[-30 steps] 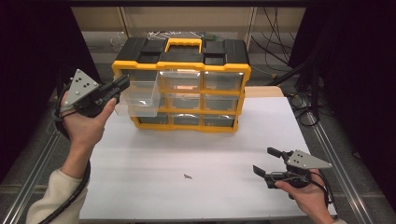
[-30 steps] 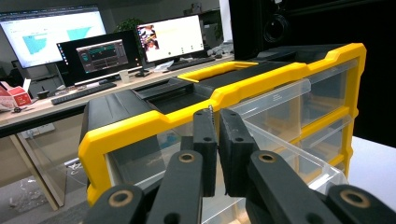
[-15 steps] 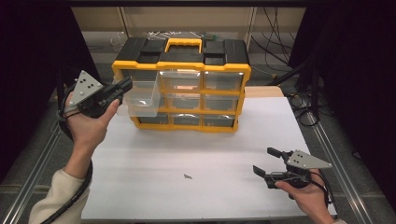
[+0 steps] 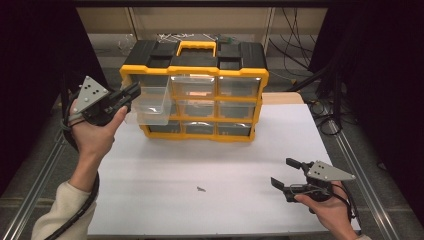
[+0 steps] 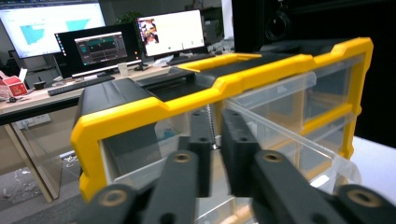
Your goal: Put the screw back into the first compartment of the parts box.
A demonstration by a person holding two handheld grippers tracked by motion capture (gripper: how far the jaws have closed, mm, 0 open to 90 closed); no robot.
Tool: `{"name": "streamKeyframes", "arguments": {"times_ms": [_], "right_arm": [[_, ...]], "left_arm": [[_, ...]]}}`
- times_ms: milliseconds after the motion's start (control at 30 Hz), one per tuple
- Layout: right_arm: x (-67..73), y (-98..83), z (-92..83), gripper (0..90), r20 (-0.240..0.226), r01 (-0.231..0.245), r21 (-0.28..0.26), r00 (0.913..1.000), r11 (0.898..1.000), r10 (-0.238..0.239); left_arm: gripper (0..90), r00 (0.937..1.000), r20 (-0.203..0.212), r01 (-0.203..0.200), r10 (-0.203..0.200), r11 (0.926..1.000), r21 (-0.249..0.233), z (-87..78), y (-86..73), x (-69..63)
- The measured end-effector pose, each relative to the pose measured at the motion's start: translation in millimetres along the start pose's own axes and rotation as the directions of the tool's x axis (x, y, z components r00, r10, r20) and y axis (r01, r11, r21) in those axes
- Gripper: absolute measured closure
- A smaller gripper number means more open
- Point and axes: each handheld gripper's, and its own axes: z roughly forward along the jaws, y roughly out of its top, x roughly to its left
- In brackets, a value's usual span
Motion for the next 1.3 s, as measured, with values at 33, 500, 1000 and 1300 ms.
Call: {"name": "streamKeyframes", "arguments": {"times_ms": [33,500,1000,1300], "right_arm": [[-1.3,0.0,0.6,15.5,0.005,0.017,-0.012,0.9998,1.000,-0.017],[-1.2,0.0,0.6,15.4,0.007,0.017,-0.010,0.9998,1.000,-0.017],[-1.1,0.1,0.5,15.4,0.009,0.019,-0.009,0.9998,1.000,-0.019],[0.1,-0.3,1.7,15.4,-0.005,0.003,-0.018,1.0000,1.000,-0.003]], "left_arm": [[71.7,1.0000,0.002,0.004,-0.004,1.0000,-0.005,-0.7,0.0,0.5],[33.2,0.9987,0.050,0.006,-0.003,0.9981,-0.061,-21.9,-4.3,-5.5],[34.5,0.9702,0.233,-0.061,0.065,0.9979,-0.022,-46.9,-41.3,-63.5],[42.1,0.8692,0.481,-0.252,0.115,0.9398,0.231,-6.4,-108.3,-121.2]]}}
